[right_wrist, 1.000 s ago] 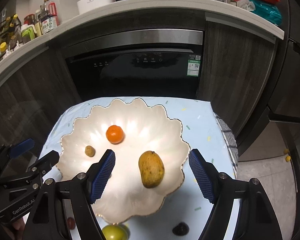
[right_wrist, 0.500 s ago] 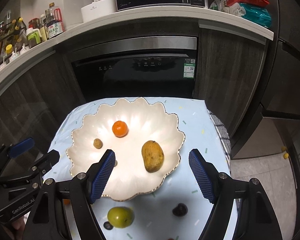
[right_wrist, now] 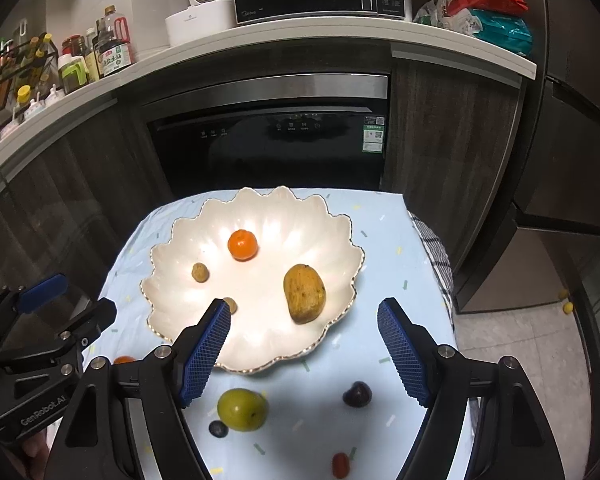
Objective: Organize fruits
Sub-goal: 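Withdraw both open tools from the bowl toward the remaining fruits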
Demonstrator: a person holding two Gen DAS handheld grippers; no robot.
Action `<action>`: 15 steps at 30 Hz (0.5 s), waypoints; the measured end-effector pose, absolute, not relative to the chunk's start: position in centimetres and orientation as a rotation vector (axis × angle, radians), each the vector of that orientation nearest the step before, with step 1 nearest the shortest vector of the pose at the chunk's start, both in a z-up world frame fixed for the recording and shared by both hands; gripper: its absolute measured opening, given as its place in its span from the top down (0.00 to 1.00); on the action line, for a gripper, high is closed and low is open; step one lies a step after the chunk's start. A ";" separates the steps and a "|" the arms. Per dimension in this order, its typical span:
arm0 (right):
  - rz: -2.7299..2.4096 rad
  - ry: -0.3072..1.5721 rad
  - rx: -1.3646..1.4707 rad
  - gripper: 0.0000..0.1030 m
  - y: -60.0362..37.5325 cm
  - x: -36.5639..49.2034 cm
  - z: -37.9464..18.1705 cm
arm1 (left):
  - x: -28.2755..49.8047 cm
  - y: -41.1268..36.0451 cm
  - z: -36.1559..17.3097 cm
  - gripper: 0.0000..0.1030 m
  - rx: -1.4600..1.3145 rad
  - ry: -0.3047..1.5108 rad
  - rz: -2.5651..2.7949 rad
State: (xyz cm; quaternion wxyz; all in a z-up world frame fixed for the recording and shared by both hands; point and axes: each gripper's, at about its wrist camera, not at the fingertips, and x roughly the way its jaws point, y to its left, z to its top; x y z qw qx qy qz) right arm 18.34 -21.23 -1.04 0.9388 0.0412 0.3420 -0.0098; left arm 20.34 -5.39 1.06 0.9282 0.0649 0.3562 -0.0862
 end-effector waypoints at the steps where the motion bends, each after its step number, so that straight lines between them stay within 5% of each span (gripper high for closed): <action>1: -0.021 0.700 0.084 0.25 -21.2 18.2 -1.1 | 20.2 -5.4 1.0 0.29 0.134 0.730 -0.176; 15: -0.035 0.707 0.093 0.25 -21.6 16.5 -2.1 | 18.0 -5.7 -0.2 0.29 0.149 0.736 -0.191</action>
